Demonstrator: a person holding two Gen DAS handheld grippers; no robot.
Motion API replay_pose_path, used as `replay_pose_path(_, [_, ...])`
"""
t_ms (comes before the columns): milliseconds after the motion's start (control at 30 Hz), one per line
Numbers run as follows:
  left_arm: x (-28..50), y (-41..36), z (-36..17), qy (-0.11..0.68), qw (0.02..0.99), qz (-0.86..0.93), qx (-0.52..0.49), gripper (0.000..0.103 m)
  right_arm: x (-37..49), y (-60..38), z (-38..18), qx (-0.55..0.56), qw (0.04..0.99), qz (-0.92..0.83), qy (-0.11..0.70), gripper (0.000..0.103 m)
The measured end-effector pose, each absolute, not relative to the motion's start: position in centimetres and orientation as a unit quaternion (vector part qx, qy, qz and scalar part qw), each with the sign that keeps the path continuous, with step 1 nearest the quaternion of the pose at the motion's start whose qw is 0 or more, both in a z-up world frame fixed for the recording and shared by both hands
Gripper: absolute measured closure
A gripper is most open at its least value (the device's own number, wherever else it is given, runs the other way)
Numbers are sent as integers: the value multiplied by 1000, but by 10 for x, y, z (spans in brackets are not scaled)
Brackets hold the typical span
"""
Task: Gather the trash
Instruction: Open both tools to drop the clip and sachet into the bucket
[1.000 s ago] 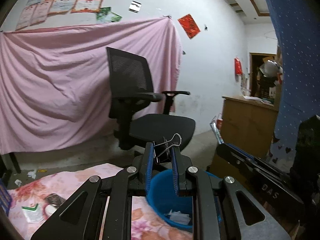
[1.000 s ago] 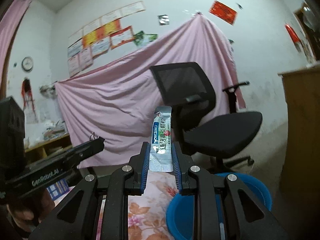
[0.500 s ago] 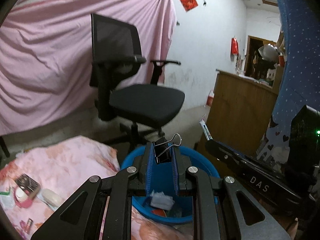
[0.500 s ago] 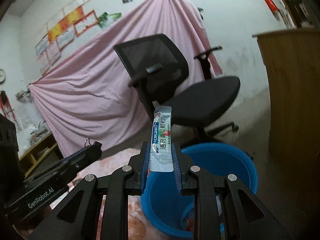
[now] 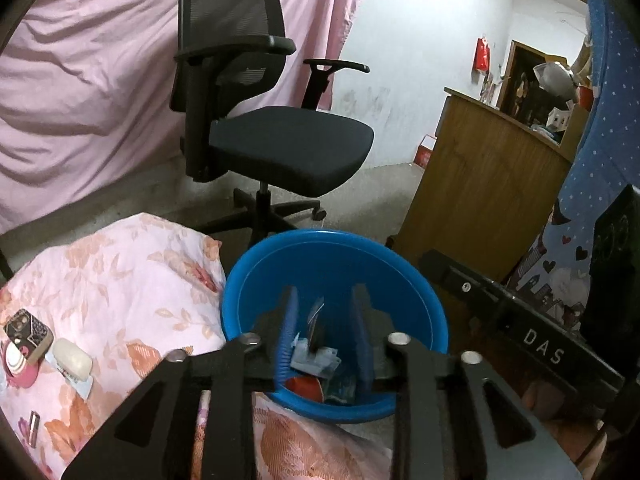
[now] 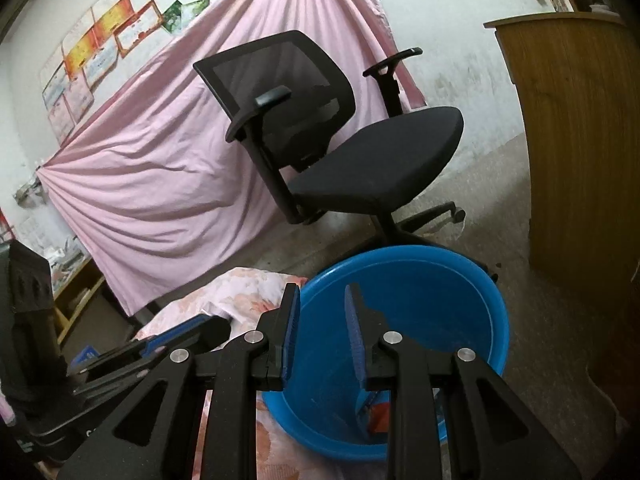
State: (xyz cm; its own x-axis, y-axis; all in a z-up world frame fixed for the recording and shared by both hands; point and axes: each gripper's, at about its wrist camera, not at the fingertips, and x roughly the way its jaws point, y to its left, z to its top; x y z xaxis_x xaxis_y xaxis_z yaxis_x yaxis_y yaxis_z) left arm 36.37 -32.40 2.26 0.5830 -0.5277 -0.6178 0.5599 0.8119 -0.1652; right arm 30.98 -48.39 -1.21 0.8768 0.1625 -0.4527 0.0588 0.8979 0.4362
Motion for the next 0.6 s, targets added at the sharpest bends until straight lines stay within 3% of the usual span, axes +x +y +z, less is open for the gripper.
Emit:
replay_pose_path(233, [360, -308, 24, 334, 895, -296, 7, 70, 310, -484, -9, 221, 944, 26, 243, 81])
replay_pose_path(333, [357, -299, 28, 323, 901, -288, 0, 64, 309, -480, -6, 214, 947, 29, 237, 80])
replay_pose_path(500, [350, -274, 40, 303, 915, -265, -19, 61, 306, -470, 2, 185, 958, 36, 216, 71])
replay_pose_path(600, [346, -255, 51, 284, 926, -247, -31, 52, 303, -461, 7, 172, 964, 42, 198, 64])
